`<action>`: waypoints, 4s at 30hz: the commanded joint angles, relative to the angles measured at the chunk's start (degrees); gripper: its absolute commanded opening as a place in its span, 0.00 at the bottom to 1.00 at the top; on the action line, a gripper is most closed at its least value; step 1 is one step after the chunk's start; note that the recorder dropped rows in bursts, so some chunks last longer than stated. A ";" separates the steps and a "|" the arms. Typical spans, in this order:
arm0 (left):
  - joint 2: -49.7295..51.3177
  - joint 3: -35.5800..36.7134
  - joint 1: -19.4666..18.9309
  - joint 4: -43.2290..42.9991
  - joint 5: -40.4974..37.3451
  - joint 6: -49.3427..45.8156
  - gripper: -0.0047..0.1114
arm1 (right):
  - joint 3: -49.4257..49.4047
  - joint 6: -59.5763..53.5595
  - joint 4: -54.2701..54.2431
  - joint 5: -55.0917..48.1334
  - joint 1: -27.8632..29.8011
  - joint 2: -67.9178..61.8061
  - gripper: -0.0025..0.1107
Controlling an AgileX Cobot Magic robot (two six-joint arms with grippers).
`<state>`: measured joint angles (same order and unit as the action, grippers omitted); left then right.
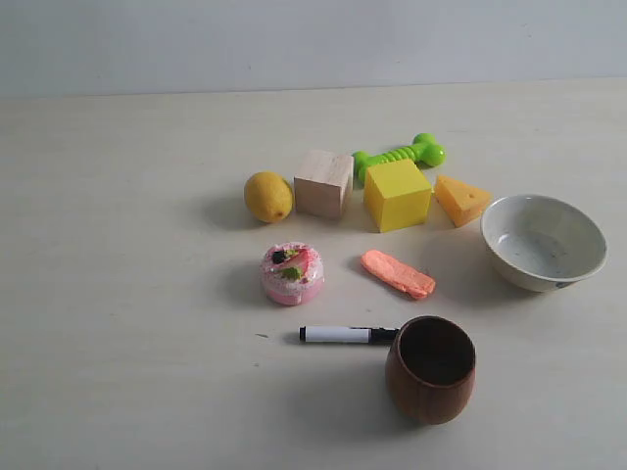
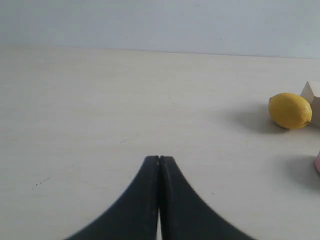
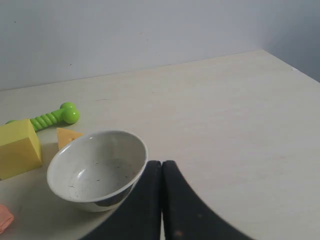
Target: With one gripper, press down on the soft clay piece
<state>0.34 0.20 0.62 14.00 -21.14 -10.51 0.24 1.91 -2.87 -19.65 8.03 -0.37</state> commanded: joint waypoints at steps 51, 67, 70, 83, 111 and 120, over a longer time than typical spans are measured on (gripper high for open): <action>-0.34 -1.65 -0.11 0.58 21.53 1.81 0.04 | -0.24 -0.26 0.24 0.51 -0.05 0.37 0.02; 15.74 -24.62 -0.01 2.63 4.31 -1.90 0.04 | -0.24 -0.26 0.24 0.51 -0.05 0.37 0.02; 19.24 -28.86 0.11 11.27 0.19 -13.28 0.04 | -0.24 -0.26 0.24 0.51 -0.05 0.37 0.02; 38.21 -39.13 0.11 50.79 -27.62 -57.07 0.04 | -0.24 -0.26 0.24 0.51 -0.05 0.37 0.02; 46.19 -39.71 0.11 61.12 -29.86 -56.60 0.04 | -0.24 -0.26 0.24 0.51 -0.05 0.37 0.02; 56.98 -44.85 0.52 56.91 -33.51 -56.41 0.04 | -0.24 -0.26 0.24 0.51 -0.05 0.37 0.02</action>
<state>55.15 -42.14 0.62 71.56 -53.48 -67.06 0.24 1.91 -2.87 -19.65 8.03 -0.37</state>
